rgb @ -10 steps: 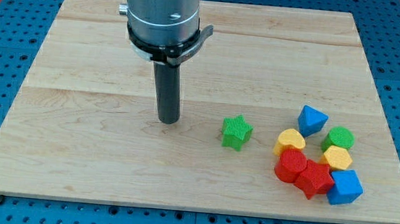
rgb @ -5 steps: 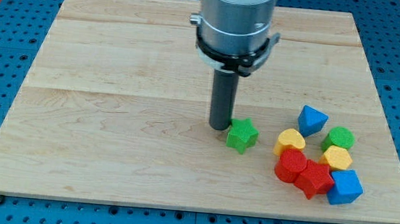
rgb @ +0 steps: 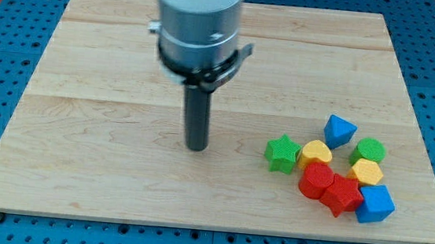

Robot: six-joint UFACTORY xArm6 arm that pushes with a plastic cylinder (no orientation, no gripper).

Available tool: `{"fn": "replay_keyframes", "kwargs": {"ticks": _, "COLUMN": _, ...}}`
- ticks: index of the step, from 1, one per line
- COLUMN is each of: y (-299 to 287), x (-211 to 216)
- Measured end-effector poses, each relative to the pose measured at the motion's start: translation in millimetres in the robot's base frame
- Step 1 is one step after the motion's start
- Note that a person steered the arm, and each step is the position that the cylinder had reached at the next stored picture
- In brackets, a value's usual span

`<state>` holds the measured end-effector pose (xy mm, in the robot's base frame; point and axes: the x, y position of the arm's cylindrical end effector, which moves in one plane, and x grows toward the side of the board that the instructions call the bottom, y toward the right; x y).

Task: Push the green star into the yellow heart

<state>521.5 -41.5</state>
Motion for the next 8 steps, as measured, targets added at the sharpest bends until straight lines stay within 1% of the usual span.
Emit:
{"fn": "replay_keyframes", "kwargs": {"ticks": 1, "y": -3, "x": 24}}
{"fn": "replay_keyframes", "kwargs": {"ticks": 2, "y": 24, "x": 19}}
{"fn": "replay_keyframes", "kwargs": {"ticks": 4, "y": 80, "x": -13}}
{"fn": "replay_keyframes", "kwargs": {"ticks": 6, "y": 127, "x": -27}}
{"fn": "replay_keyframes", "kwargs": {"ticks": 8, "y": 122, "x": -28}}
